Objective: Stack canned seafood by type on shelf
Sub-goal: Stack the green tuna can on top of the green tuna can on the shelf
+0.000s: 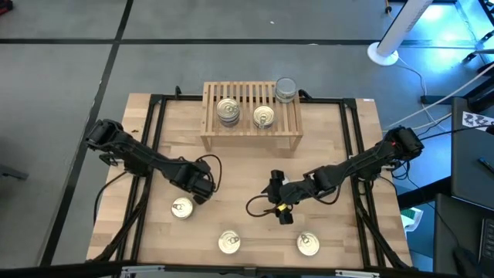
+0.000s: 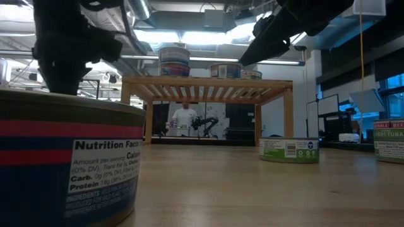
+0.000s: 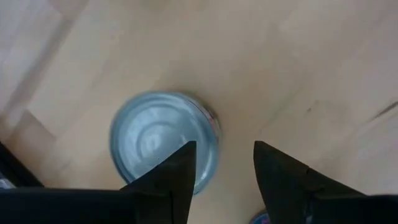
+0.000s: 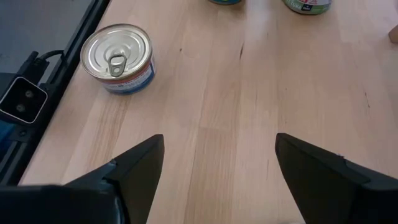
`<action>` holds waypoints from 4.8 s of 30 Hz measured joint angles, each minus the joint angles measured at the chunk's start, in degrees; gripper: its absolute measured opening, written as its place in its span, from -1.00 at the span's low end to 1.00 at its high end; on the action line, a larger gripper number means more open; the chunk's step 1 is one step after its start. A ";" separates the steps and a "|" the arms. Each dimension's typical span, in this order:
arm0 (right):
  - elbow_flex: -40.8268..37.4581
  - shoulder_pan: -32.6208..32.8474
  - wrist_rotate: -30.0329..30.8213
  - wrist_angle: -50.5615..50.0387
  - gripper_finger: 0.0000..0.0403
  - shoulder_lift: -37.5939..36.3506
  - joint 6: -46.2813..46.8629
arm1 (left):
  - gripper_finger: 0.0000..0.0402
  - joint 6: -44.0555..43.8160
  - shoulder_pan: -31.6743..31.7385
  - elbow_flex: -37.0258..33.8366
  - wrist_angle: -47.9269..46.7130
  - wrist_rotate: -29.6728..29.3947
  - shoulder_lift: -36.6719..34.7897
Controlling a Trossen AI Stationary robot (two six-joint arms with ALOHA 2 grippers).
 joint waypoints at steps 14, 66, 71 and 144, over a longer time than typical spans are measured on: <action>0.00 0.00 -0.02 0.02 0.53 0.00 0.02 | -0.36 -1.68 -0.21 -3.42 4.36 2.30 0.04; -0.07 0.00 -0.02 0.09 0.53 -0.02 0.09 | -0.45 2.00 -0.02 -3.55 12.46 2.77 2.73; -0.07 -0.02 -0.02 0.09 0.53 -0.02 0.09 | -0.45 2.28 -0.02 -3.55 16.02 3.79 2.73; -0.02 -0.02 5.11 34.49 0.53 14.36 -35.82 | -0.45 9.54 14.60 -18.38 22.50 22.10 -10.42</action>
